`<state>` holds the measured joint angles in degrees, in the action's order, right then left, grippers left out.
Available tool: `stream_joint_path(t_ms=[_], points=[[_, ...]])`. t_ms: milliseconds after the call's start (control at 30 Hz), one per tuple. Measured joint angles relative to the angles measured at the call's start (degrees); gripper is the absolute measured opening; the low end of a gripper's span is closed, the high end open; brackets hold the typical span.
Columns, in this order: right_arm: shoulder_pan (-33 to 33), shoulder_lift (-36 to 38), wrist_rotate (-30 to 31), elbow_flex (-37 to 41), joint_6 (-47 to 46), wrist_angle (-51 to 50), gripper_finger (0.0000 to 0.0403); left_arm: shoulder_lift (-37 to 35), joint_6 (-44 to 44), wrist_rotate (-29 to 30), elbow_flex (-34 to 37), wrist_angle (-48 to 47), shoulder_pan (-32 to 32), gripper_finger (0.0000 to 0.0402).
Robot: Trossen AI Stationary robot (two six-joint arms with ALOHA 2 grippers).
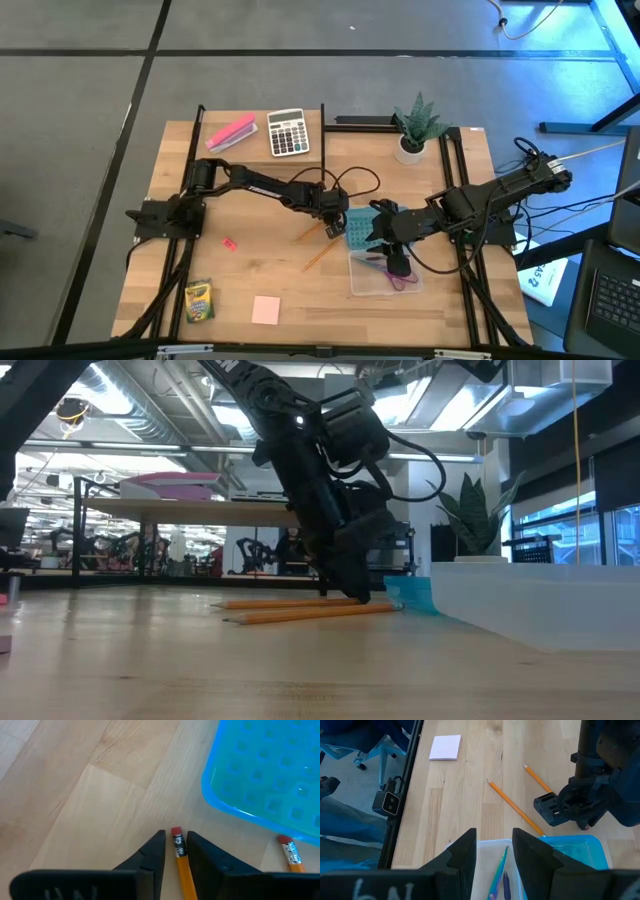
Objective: Pack school essentials
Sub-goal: Put the top orange pencil into the blue supply box
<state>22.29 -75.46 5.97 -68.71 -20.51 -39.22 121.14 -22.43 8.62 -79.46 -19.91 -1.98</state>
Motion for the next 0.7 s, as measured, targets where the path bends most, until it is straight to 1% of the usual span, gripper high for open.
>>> stream_joint_path(t_ms=[67,300,533,700], points=[[0.0,0.0,0.0,0.0,0.0,0.0,0.0129,0.0,0.0,0.0,0.0,-0.1,0.0,0.0064],[0.0,0.0,0.0,0.0,0.0,0.0,0.0129,-0.1,0.0,0.0,0.1,-0.4,-0.1,0.0008],[0.0,0.0,0.0,0.0,0.0,0.0,0.0129,0.0,0.0,0.0,0.1,-0.3,-0.1,0.0014],[0.0,0.0,0.0,0.0,0.0,0.0,0.0129,0.0,0.0,-0.1,0.1,-0.3,-0.1,0.0005]])
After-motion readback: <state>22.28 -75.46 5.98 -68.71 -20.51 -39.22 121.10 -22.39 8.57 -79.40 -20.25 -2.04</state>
